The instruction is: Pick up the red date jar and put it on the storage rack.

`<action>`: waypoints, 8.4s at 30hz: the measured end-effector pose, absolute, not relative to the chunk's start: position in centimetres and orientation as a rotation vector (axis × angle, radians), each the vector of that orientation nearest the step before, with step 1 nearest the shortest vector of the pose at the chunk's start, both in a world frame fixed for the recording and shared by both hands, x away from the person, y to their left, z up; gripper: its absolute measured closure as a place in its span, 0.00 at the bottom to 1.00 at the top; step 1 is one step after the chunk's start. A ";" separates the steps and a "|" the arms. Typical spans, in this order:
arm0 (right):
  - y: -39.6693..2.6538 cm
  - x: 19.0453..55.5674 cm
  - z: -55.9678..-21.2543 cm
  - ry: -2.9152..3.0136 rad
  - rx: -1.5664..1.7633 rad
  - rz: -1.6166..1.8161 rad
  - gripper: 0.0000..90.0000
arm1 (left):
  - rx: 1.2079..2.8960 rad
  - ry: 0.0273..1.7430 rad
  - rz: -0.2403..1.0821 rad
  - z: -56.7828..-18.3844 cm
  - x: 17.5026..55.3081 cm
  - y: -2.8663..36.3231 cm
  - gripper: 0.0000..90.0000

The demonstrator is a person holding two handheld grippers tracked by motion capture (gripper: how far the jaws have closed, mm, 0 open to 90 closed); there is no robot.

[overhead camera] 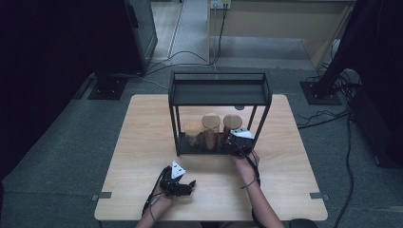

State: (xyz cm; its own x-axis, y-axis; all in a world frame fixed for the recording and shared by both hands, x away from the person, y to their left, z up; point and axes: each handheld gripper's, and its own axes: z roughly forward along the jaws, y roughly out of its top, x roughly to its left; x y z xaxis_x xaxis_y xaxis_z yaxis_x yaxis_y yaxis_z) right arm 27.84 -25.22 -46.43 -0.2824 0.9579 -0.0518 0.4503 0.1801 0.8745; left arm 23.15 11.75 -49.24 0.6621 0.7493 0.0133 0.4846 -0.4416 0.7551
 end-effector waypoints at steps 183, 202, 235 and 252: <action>-34.8 19.1 -49.7 1.930 1.073 1.399 0.06 | 2.184 0.908 0.412 -48.9 23.8 11.4 0.02; -35.0 19.3 -50.3 1.949 1.090 1.379 0.06 | 2.184 0.908 0.412 -48.9 23.8 11.4 0.02; -34.3 20.0 -51.2 2.022 1.089 1.348 0.06 | 2.183 0.908 0.412 -48.9 23.8 11.4 0.02; -33.9 20.6 -51.7 2.052 1.120 1.330 0.06 | 2.183 0.908 0.412 -48.9 23.8 11.4 0.02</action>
State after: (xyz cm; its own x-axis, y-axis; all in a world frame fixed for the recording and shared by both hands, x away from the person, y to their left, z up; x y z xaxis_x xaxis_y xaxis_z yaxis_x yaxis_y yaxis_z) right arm 20.64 -33.89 -51.73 -0.5701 0.8195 0.0584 0.3878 0.2057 0.8985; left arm 23.78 11.39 -48.95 0.6999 0.7140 0.0156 0.4822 -0.4885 0.7272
